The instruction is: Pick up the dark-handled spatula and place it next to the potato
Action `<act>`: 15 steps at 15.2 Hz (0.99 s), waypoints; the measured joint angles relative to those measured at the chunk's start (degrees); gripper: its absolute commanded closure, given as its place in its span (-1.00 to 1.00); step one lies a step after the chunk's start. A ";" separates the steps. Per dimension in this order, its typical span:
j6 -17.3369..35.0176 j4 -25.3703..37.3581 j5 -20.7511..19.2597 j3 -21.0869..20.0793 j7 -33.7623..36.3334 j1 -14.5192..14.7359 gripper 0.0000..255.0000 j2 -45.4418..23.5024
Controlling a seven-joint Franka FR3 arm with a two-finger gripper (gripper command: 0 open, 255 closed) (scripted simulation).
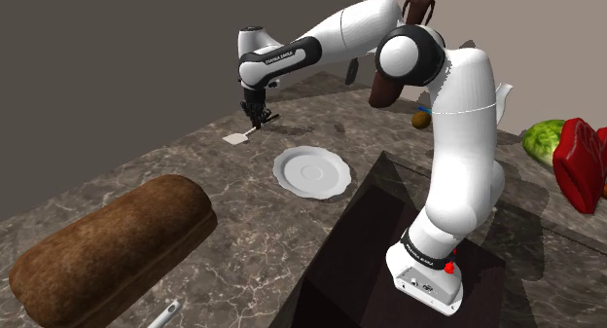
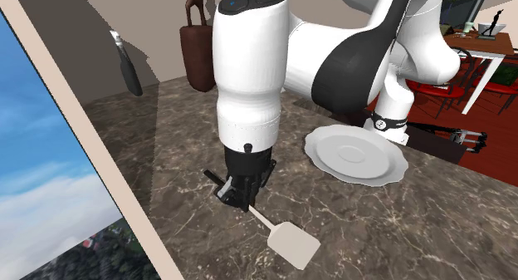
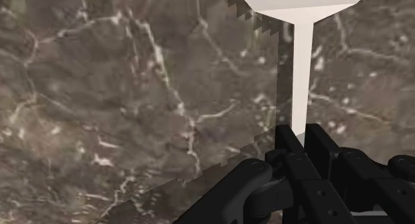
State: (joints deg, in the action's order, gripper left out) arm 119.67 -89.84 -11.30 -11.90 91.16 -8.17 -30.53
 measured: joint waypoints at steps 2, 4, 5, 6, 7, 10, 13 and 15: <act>0.00 0.00 0.00 0.00 0.00 0.00 1.00 0.00; 0.00 0.00 0.00 0.00 0.00 0.00 1.00 0.00; -0.30 0.13 0.05 -0.03 -0.04 -0.01 1.00 0.17; -0.60 0.11 0.13 -0.08 -0.09 -0.04 1.00 0.50; -1.26 0.78 0.19 -0.10 -0.21 -0.03 1.00 0.51; -2.90 1.37 0.49 -0.26 -0.42 -0.08 1.00 1.59; -4.91 2.63 0.76 -0.40 -0.66 -0.07 1.00 2.37; -6.22 3.50 0.94 -0.45 -0.97 -0.17 1.00 2.84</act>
State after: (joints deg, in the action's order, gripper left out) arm 113.45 -86.35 -10.36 -12.35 90.19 -8.34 -27.69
